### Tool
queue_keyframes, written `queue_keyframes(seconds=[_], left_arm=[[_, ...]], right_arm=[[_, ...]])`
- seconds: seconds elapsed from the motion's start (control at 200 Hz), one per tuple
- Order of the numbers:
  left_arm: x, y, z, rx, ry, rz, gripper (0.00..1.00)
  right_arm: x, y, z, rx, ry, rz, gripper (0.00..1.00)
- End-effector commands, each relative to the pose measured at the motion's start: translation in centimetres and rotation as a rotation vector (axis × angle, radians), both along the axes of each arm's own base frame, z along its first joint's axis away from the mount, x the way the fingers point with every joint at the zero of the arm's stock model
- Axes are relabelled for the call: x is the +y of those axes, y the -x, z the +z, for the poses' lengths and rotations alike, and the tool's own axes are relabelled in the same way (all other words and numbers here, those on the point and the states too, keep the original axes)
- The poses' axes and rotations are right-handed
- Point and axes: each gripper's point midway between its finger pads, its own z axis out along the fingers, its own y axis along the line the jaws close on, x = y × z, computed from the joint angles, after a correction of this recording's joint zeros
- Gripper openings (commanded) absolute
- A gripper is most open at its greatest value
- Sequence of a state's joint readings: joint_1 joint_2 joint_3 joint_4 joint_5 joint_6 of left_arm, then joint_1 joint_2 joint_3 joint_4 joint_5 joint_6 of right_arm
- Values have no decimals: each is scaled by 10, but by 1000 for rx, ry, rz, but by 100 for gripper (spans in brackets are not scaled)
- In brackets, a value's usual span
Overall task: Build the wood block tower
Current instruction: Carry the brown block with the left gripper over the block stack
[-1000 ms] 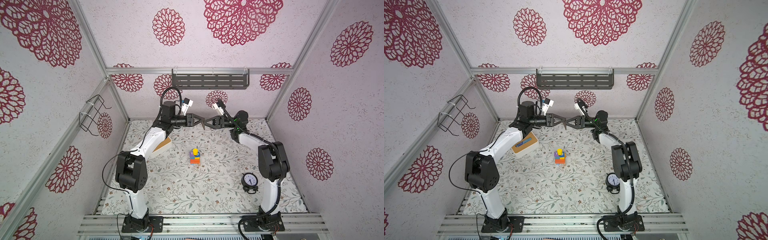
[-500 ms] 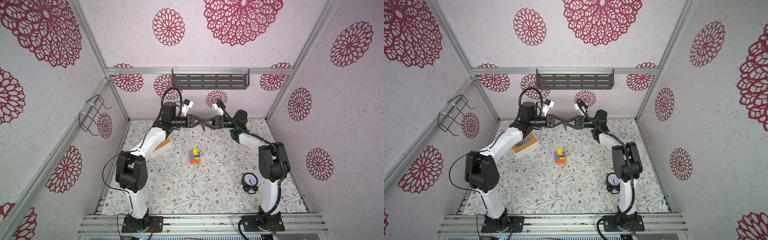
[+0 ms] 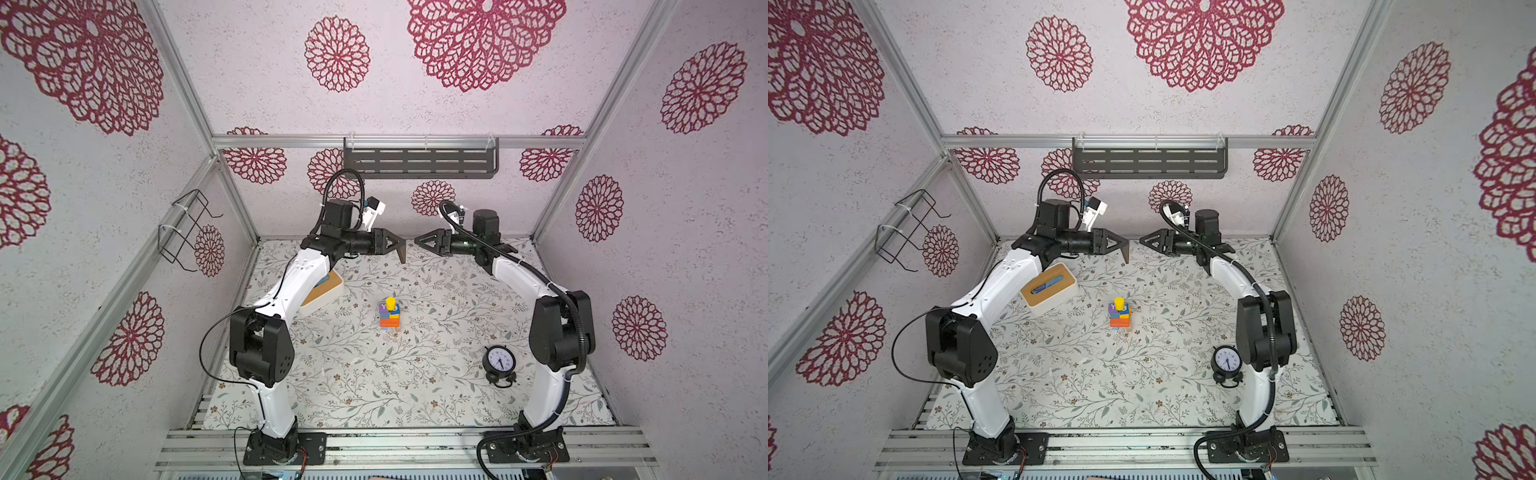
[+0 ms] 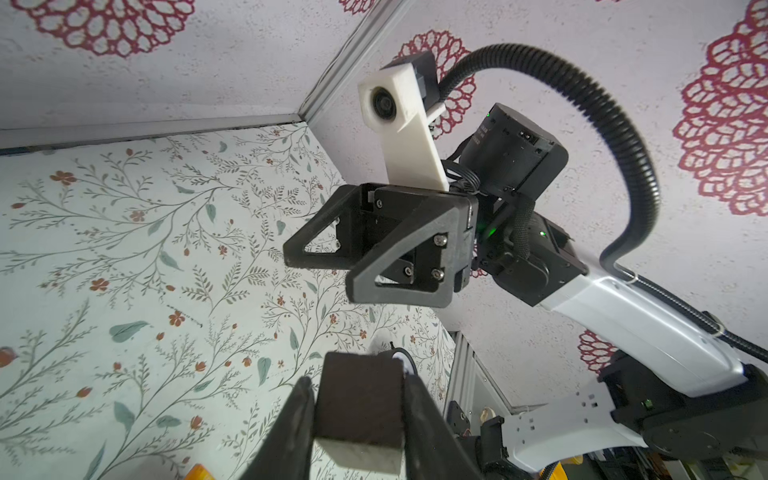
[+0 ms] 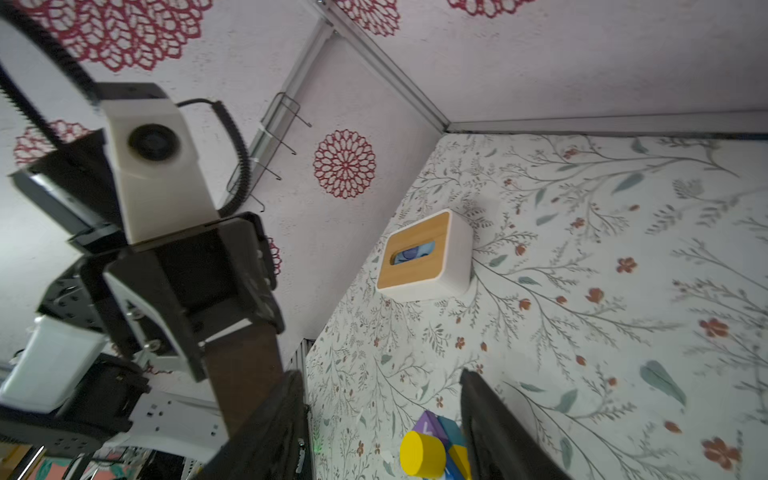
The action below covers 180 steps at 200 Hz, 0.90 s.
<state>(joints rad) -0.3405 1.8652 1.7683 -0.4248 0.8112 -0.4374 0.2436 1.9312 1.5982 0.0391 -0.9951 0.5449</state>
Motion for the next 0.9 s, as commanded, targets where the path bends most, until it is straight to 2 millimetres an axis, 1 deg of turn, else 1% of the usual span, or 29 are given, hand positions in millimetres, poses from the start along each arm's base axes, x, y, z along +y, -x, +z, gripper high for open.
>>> queue_keyframes(seconds=[0.0,0.115,0.25,0.4,0.545,0.665,0.781,0.896], left_arm=[[16,10,12,-42,-100,40,27],[25,16,5,-22,-179,69,27],[33,26,-5,-15,-317,98,27],[29,38,-19,-14,-485,108,26],[27,50,-37,-16,-649,117,25],[33,55,-55,14,-771,134,24],[32,62,-72,37,-867,131,22],[30,66,-84,51,-927,132,22]], right_arm=[[-28,-4,-8,9,120,-126,58],[-46,-8,-23,45,192,-213,56],[-64,-4,-42,73,295,-295,56],[-79,6,-61,98,366,-357,57],[-97,20,-72,91,439,-423,57],[-105,35,-83,93,466,-442,57],[-109,48,-94,106,470,-448,57],[-111,60,-102,111,469,-451,57]])
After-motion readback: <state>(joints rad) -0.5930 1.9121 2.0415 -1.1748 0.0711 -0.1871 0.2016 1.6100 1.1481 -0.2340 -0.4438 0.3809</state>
